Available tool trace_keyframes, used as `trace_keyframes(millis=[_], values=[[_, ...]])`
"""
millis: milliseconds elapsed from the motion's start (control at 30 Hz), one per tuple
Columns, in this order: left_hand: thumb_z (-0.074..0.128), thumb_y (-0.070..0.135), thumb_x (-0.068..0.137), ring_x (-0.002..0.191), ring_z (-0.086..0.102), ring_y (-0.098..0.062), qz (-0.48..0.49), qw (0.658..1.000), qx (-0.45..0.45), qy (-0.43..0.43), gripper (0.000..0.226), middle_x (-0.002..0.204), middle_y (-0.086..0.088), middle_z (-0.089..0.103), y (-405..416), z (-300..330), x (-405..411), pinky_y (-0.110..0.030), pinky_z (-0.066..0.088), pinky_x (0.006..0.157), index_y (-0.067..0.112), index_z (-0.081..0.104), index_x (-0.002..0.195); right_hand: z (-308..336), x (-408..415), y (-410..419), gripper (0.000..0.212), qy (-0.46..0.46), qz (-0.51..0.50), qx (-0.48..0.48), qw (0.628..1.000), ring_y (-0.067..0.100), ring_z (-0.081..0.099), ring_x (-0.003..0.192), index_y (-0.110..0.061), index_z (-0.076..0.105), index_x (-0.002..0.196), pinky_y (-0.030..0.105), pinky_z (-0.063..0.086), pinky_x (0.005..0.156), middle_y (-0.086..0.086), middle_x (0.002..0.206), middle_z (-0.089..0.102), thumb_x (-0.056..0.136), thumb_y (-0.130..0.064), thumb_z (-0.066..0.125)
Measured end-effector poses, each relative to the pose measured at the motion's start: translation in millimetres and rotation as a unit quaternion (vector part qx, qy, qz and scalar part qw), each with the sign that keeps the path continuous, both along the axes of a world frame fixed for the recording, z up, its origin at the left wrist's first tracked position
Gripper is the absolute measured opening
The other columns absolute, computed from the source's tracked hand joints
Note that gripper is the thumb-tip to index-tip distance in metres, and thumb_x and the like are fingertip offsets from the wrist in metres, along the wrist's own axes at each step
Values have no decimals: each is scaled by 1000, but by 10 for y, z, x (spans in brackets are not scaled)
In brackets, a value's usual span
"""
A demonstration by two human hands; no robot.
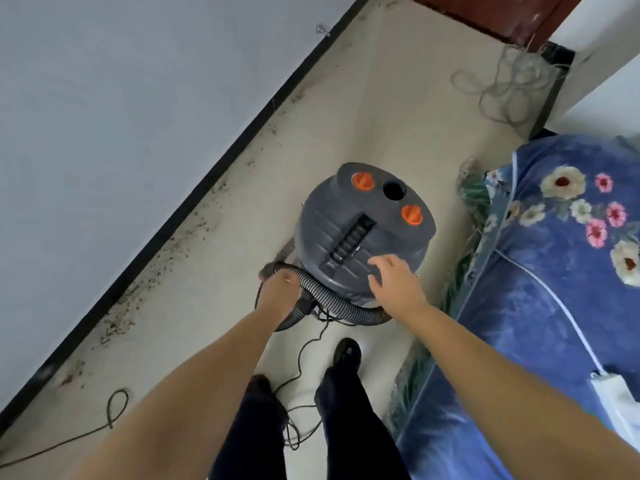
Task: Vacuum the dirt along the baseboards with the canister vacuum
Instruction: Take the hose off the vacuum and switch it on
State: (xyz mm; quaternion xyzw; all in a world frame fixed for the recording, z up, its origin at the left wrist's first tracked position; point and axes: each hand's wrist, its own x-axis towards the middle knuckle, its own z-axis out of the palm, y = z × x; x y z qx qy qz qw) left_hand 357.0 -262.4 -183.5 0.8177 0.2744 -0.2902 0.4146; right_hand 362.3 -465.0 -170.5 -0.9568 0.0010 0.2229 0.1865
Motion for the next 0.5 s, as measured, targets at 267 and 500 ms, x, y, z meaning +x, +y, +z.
trace_keyframes(millis=[267, 500], values=[[37, 16, 97, 93, 58, -32, 265, 951, -112, 116, 35, 97, -17, 61, -178, -807, 421, -30, 45, 79, -5, 53, 120, -662, 848, 326, 12, -172, 275, -23, 946, 32, 64, 94, -7, 72, 90, 56, 40, 100, 10, 92, 67, 85, -13, 64], [58, 24, 89, 73, 59, -28, 458, 831, -273, 157, 21, 78, -11, 58, -185, -1147, 543, -45, 49, 87, 7, 54, 78, -1087, 778, 226, 17, -218, 329, -103, 913, 32, 54, 122, -10, 70, 93, 58, 20, 106, 11, 113, 66, 81, -21, 64]])
